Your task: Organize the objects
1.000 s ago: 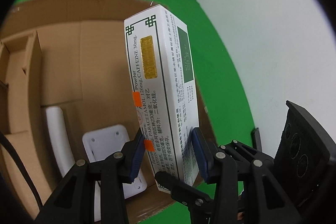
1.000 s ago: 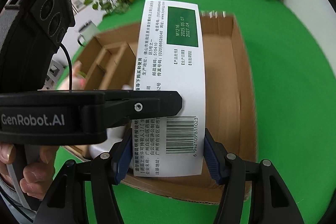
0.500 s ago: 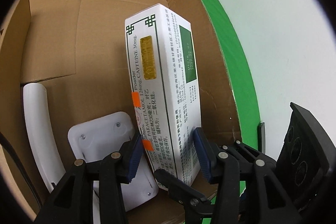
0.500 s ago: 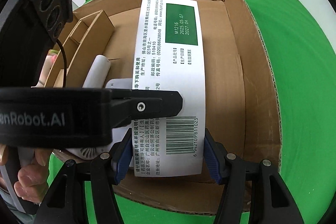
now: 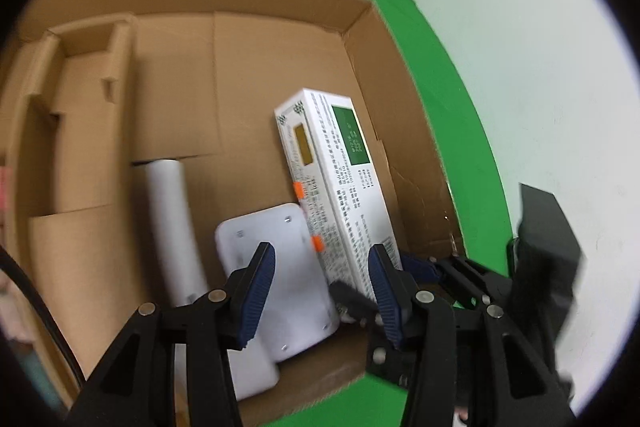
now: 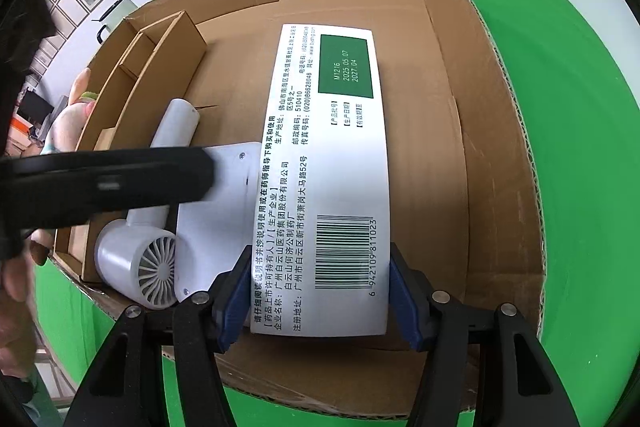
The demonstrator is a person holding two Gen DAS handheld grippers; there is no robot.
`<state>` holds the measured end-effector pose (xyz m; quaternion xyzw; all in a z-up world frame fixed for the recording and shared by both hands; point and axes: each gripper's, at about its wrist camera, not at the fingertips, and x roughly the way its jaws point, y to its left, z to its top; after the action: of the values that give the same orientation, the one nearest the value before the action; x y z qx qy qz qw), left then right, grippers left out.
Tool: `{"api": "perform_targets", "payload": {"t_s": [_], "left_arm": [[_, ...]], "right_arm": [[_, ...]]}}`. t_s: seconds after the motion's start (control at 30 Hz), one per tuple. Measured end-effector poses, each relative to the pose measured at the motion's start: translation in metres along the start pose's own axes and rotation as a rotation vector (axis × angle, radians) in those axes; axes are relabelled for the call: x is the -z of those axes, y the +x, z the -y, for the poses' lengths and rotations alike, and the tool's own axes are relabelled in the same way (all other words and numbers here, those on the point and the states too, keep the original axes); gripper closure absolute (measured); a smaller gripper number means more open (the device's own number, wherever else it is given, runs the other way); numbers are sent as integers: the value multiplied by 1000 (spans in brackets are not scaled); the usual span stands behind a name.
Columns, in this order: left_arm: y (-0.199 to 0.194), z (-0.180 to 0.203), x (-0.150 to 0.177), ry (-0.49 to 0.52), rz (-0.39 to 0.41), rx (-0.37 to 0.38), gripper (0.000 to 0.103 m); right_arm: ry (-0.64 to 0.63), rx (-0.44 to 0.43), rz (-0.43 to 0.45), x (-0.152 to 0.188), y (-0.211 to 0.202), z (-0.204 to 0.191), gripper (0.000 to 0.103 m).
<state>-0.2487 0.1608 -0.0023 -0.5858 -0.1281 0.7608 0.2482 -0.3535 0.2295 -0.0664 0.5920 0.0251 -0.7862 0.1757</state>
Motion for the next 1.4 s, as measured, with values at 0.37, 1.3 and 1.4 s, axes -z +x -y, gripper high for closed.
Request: {"api": "perform_targets", "payload": {"t_s": [0.37,1.3,1.4], "left_arm": [[-79,-35,43,29,228,-66,57],[-90,-84,128,95,751,-586,23],[-70,-88,131,89,728,-639,23]], "right_arm": [[-31,104,-40,11,8,1,41],[-174,140,648,118,-87,-62,1],[-122,178,714,126,-73,-66,1]]}}
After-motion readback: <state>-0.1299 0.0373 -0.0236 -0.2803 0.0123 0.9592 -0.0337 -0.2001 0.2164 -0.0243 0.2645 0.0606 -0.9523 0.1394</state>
